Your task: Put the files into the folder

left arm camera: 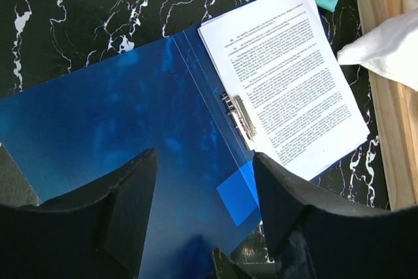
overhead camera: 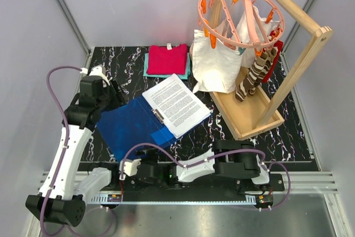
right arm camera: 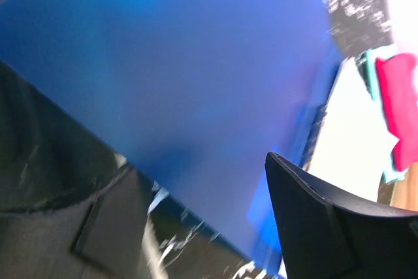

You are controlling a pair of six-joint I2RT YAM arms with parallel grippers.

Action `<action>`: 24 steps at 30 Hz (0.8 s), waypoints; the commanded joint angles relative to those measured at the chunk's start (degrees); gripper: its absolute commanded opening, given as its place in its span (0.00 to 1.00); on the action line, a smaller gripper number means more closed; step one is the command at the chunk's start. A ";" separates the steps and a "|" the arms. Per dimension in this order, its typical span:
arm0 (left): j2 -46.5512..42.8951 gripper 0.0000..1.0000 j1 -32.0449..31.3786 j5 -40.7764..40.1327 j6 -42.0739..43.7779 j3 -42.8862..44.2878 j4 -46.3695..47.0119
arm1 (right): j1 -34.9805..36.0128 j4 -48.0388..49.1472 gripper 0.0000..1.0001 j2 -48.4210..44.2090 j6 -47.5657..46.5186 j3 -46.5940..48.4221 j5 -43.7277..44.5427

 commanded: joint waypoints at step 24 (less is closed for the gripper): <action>-4.95 0.88 0.39 -14.53 -2.85 21.43 -6.51 | -13.71 1.40 0.00 -20.27 44.74 -1.21 -27.11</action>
